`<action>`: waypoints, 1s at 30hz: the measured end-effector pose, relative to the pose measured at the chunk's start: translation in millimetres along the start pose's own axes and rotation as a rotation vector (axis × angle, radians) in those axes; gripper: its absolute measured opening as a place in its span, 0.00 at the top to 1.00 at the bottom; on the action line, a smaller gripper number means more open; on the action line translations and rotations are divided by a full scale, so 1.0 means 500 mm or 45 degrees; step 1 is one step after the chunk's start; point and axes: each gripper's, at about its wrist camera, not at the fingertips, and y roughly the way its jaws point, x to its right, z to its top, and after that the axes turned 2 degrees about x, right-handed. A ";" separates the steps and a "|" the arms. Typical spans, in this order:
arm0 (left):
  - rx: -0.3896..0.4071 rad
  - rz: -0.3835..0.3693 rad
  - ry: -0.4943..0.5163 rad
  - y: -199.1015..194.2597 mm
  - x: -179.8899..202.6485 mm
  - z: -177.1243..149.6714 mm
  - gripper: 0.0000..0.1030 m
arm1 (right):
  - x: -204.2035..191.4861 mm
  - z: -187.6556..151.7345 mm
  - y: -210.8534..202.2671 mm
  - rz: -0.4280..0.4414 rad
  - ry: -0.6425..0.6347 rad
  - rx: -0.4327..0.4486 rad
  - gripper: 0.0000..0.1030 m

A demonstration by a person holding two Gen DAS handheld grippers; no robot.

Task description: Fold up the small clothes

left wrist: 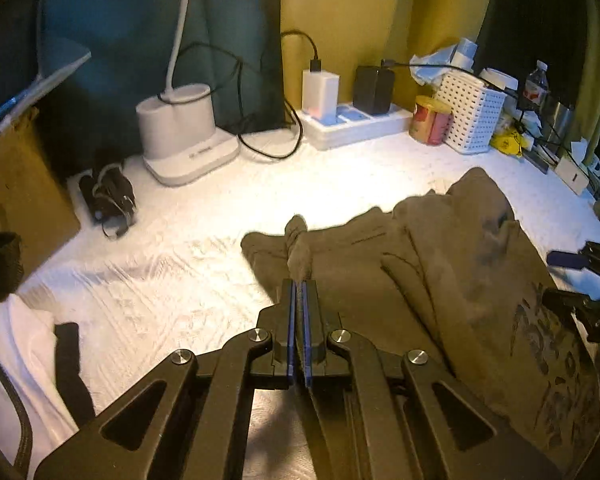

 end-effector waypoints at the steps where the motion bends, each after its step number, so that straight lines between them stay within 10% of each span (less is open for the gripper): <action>1: -0.007 0.005 0.000 0.002 -0.001 -0.004 0.98 | -0.003 0.007 0.005 0.005 -0.007 -0.001 0.39; 10: -0.017 0.103 -0.104 -0.020 -0.037 0.010 0.93 | 0.000 0.044 0.015 0.002 -0.056 0.023 0.39; 14: 0.054 -0.040 -0.083 -0.046 -0.003 0.022 0.16 | 0.024 0.056 0.015 -0.037 -0.050 0.038 0.39; 22: -0.008 -0.183 0.061 0.035 0.079 0.041 0.20 | 0.084 0.079 0.015 -0.055 0.043 0.065 0.39; 30: -0.068 -0.265 0.160 0.064 0.120 0.048 0.91 | 0.102 0.102 0.034 0.002 0.109 0.086 0.39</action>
